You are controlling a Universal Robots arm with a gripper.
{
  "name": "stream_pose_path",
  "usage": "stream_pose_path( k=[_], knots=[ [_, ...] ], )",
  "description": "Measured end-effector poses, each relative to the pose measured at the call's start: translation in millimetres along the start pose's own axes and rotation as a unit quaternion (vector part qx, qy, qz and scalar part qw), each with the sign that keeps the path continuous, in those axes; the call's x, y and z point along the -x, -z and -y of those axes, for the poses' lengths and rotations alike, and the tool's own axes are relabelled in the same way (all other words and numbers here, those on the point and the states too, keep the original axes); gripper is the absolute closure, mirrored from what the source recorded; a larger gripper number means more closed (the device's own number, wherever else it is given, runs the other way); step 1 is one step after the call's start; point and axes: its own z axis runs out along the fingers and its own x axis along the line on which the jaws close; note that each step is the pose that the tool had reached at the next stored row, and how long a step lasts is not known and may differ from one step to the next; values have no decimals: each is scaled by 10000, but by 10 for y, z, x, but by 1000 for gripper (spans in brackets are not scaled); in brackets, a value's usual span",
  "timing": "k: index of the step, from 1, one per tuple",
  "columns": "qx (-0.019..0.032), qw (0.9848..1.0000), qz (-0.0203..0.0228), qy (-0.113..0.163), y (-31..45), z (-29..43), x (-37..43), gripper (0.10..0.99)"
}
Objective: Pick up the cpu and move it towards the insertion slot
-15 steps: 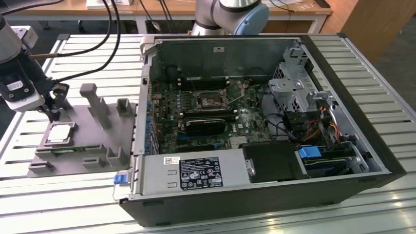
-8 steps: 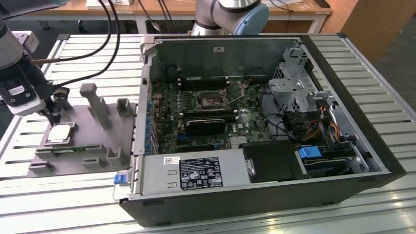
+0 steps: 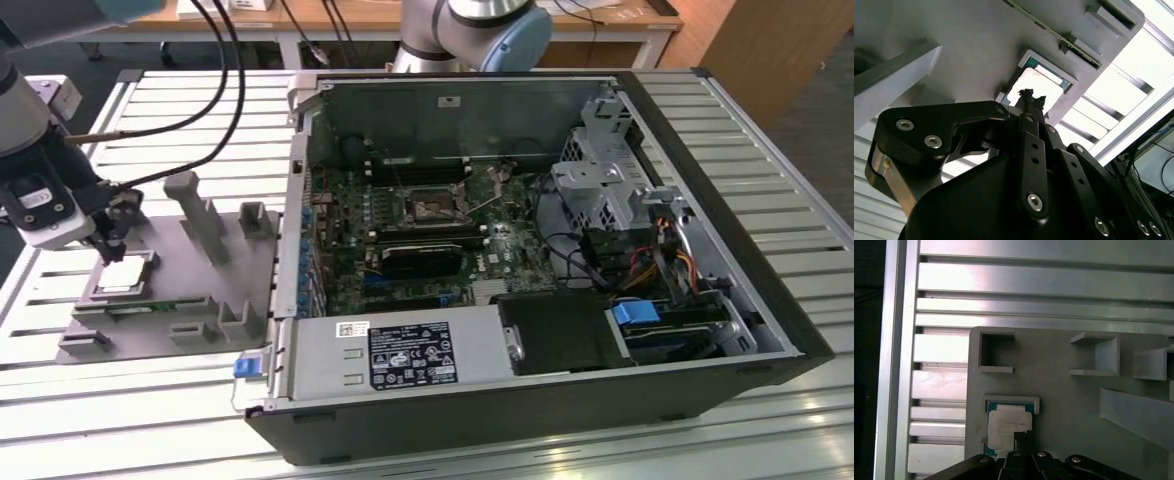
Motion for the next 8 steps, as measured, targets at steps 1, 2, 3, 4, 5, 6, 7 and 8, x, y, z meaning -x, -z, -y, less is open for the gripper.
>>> stream_pose_path(
  k=[1, 2, 3, 4, 5, 6, 7, 8],
  knots=[
    [0, 10000, 0, 0, -17, 3, -6, 984],
    [0, 10000, -1, 0, -34, 7, -12, 984],
    [-1, 10000, -1, 1, -53, 10, -19, 984],
    [-1, 10000, -2, 0, -70, 11, -26, 984],
    [-1, 10000, -1, 0, -88, 12, -35, 984],
    [-1, 10000, -1, 0, -106, 13, -44, 984],
    [-1, 10000, -2, 0, -123, 13, -55, 984],
    [-1, 10000, -2, 0, -139, 14, -66, 984]
  ],
)
